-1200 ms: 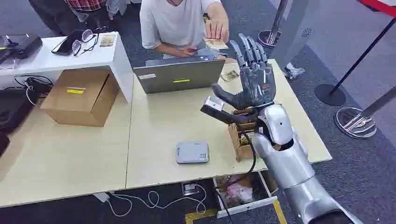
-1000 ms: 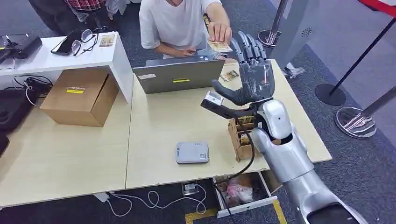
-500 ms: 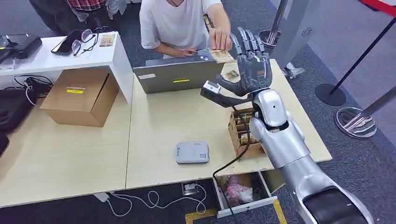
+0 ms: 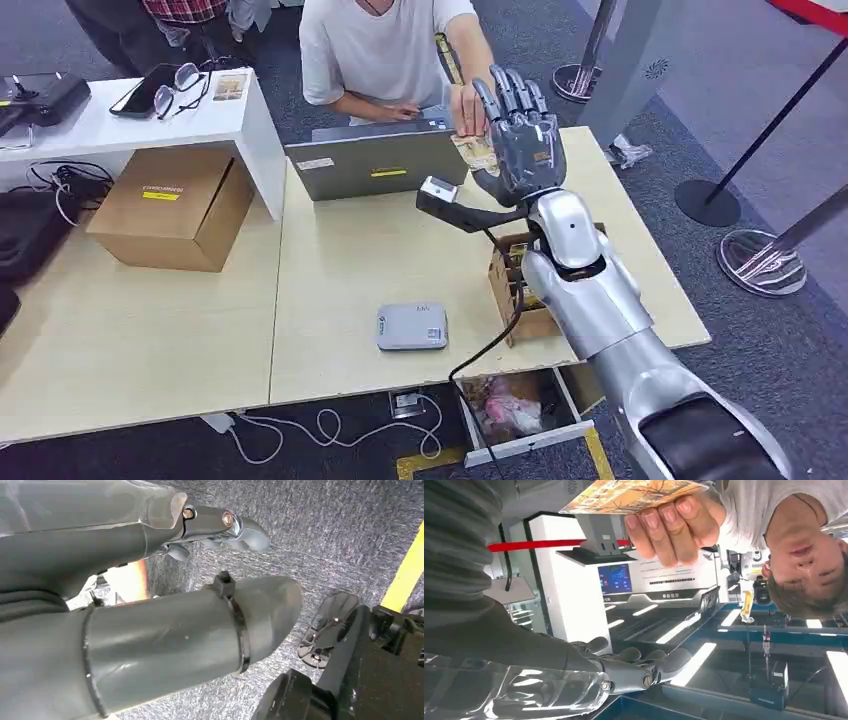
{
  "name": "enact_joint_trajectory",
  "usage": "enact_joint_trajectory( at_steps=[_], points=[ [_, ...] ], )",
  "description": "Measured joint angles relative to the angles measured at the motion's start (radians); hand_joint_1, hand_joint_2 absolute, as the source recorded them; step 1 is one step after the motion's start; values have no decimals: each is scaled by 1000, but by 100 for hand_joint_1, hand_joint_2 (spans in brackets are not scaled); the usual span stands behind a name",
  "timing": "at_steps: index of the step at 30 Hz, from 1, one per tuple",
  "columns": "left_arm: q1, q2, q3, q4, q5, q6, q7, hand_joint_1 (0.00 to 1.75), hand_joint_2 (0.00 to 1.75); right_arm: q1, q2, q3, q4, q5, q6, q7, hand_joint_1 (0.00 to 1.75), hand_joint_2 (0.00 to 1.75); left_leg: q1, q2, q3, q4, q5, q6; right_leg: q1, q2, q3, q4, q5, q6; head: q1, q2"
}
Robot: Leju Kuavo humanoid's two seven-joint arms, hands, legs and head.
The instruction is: Pass the card to the sensor for recognition and then transmit it.
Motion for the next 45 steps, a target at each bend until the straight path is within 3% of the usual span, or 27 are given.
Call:
enact_joint_trajectory(
  at_steps=[3, 4, 5, 31, 45],
  points=[
    [3, 1, 0, 0, 0, 0, 0, 0, 0, -2, 2, 2, 2, 0, 0, 0, 5, 175, 0, 0, 0, 0, 0, 0, 0, 0, 0, 0, 0, 0, 0, 0],
    [5, 1, 0, 0, 0, 0, 0, 0, 0, -3, 2, 3, 2, 0, 0, 0, 150, 175, 0, 0, 0, 0, 0, 0, 0, 0, 0, 0, 0, 0, 0, 0],
    [5, 1, 0, 0, 0, 0, 0, 0, 0, -3, 2, 3, 3, 0, 0, 0, 175, 175, 0, 0, 0, 0, 0, 0, 0, 0, 0, 0, 0, 0, 0, 0],
    [-4, 9, 0, -27, 11, 13, 16, 0, 0, -43, 4, 28, -46, 6, 40, 21, 175, 175, 0, 0, 0, 0, 0, 0, 0, 0, 0, 0, 0, 0, 0, 0],
    [-4, 6, 3, -36, -13, 0, 24, 0, 0, -39, 7, 37, -85, -46, 48, -16, 175, 175, 0, 0, 1, 0, 0, 0, 0, 0, 0, 0, 0, 0, 0, 0]
  ],
)
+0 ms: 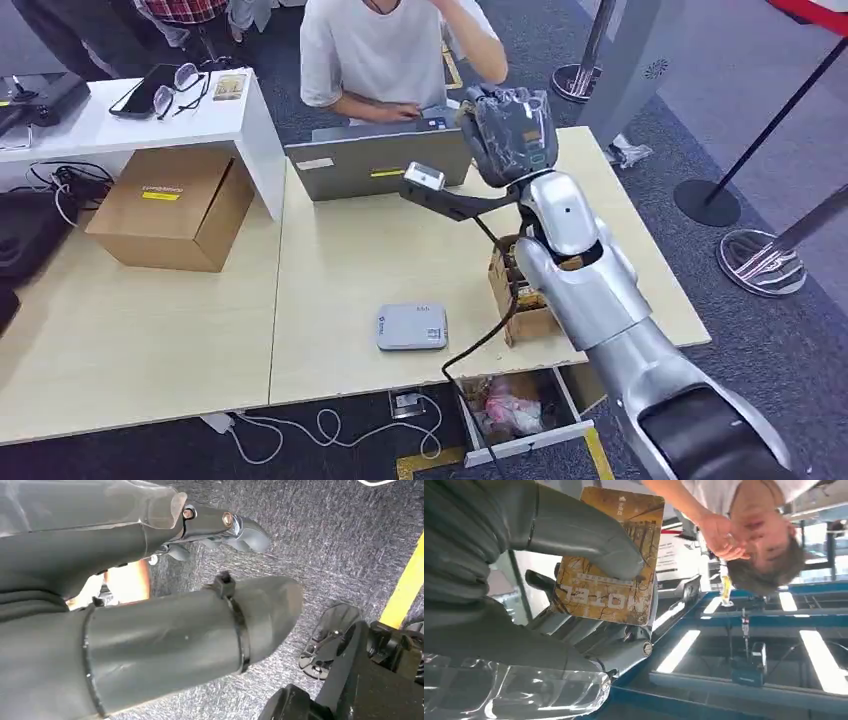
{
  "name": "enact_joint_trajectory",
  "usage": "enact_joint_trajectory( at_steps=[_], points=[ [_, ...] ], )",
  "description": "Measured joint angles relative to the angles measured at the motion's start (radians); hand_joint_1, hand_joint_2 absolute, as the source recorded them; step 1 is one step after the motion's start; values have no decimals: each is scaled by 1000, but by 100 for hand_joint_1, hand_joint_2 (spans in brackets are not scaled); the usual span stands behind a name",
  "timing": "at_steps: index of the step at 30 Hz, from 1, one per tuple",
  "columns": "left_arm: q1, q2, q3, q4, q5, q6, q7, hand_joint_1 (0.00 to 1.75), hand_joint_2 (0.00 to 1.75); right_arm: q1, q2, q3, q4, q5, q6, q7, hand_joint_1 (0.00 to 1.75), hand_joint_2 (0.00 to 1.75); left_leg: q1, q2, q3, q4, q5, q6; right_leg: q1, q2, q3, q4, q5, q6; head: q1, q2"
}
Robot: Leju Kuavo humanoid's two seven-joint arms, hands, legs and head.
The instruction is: Pass the card to the sensor for recognition and then transmit it.
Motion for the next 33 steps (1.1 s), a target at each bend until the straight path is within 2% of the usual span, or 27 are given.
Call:
enact_joint_trajectory(
  at_steps=[10, 13, 21, 24, 29, 33],
  points=[
    [-2, -7, 9, 0, -11, -1, -3, 0, 0, 41, 1, -1, -104, -70, 8, -20, 175, 175, 0, 0, 0, 0, 0, 0, 0, 0, 0, 0, 0, 0, 0, 0],
    [-2, -8, 16, 0, -16, -7, -7, 0, 0, 68, 3, -10, -143, -144, 27, -37, 175, 175, 0, 0, 0, 0, 0, 0, 0, 0, 0, 0, 0, 0, 0, 0],
    [-9, -18, 44, 3, -25, -13, -13, 0, 0, 229, 6, -29, -315, -332, 92, -51, 175, 175, 0, 0, 0, 0, 0, 0, 0, 0, 0, 0, 0, 0, 0, 0],
    [-6, -19, 59, 3, -13, -14, -7, 0, 0, 279, 11, -29, -360, -417, 140, -57, 175, 175, 0, 0, 0, 0, 0, 0, 0, 0, 0, 0, 0, 0, 0, 0],
    [3, -23, 82, 3, 5, -16, 23, 0, 0, 341, 25, -23, -394, -596, 225, -16, 175, 175, 0, 0, 0, 0, 0, 0, 0, 0, 0, 0, 0, 0, 0, 0],
    [3, -27, 94, 3, 9, -16, 34, 0, 0, 369, 36, -18, -392, -687, 265, 25, 175, 175, 0, 0, 0, 0, 0, 0, 0, 0, 0, 0, 0, 0, 0, 0]
  ],
)
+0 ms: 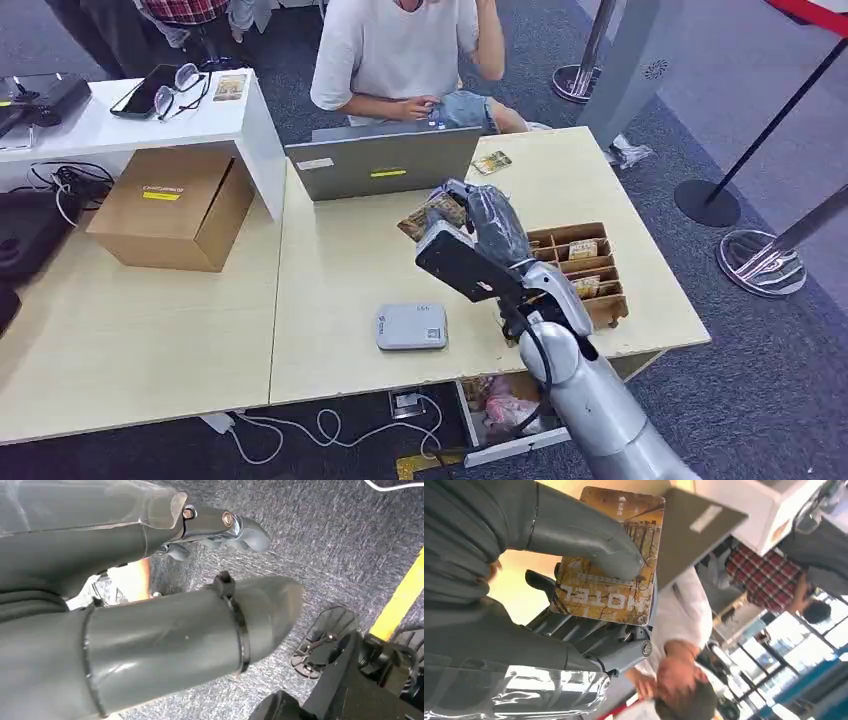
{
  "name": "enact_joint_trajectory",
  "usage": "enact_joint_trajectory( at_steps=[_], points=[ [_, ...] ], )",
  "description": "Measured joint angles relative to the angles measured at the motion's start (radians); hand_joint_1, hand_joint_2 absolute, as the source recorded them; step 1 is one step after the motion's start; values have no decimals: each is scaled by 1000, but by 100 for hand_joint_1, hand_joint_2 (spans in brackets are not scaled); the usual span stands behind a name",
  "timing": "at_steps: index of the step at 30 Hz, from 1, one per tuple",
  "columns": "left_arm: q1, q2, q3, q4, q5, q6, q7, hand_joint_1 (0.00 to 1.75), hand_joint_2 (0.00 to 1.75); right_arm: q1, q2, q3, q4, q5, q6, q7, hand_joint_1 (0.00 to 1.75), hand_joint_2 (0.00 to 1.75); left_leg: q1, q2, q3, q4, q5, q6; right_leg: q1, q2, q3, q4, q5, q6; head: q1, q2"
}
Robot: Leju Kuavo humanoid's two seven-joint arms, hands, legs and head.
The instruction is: Pass the card to the sensor for recognition and then transmit it.
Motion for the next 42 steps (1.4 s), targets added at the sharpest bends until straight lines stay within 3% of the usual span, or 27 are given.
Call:
enact_joint_trajectory(
  at_steps=[5, 14, 29, 42],
  points=[
    [1, -5, 8, 0, 20, 7, 19, 0, 0, 8, 16, 31, 30, -68, 33, 37, 175, 175, 0, 0, 0, 0, 0, 0, 0, 0, 0, 0, 0, 0, 0, 0],
    [11, -14, 21, -4, 34, 19, 43, 0, 0, 9, 56, 86, 139, -102, 30, 83, 175, 175, 0, 0, 0, 0, 0, 0, 0, 0, 0, 0, 0, 0, 0, 0],
    [32, -27, 56, -42, 42, 32, 81, 0, 0, -1, 92, 129, 383, -10, -14, 157, 175, 175, 0, 0, 0, 0, 0, 0, 0, 0, 0, 0, 0, 0, 0, 0],
    [41, -38, 79, -61, 12, 36, 94, 0, 0, -1, 97, 129, 493, 56, -32, 181, 175, 175, 0, 0, 0, 0, 0, 0, 0, 0, 0, 0, 0, 0, 0, 0]
  ],
)
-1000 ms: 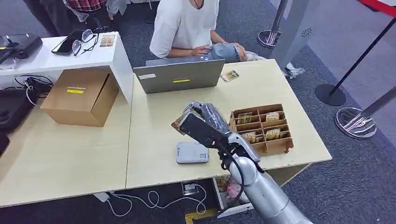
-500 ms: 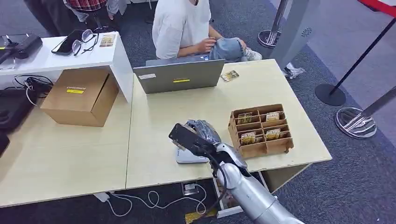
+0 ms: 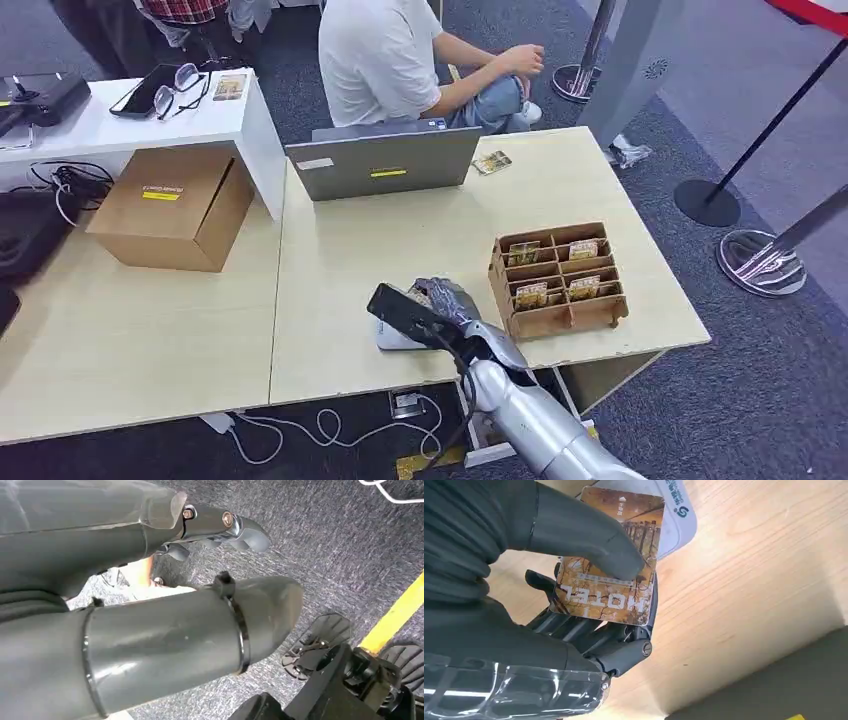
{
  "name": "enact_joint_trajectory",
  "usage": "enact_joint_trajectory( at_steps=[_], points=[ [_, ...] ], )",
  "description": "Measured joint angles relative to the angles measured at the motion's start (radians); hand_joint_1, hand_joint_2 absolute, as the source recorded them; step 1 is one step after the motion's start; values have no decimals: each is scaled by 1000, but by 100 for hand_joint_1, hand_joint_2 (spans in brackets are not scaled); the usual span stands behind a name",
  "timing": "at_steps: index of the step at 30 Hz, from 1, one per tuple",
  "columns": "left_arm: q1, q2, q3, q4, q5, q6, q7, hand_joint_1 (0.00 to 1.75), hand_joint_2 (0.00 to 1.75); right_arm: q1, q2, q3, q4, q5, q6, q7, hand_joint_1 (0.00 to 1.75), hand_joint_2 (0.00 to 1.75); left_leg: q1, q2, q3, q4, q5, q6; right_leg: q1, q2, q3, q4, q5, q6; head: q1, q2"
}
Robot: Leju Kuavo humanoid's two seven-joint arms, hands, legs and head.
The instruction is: Pass the card to the sensor for recognition and then transmit it.
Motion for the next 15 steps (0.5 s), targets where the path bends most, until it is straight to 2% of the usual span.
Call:
enact_joint_trajectory(
  at_steps=[15],
  points=[
    [24, -6, 13, -40, -10, 0, 0, 0, 0, 0, 29, 10, 47, 61, -22, 25, 175, 175, 0, 0, 0, 0, 0, 0, 0, 0, 0, 0, 0, 0, 0, 0]
  ],
)
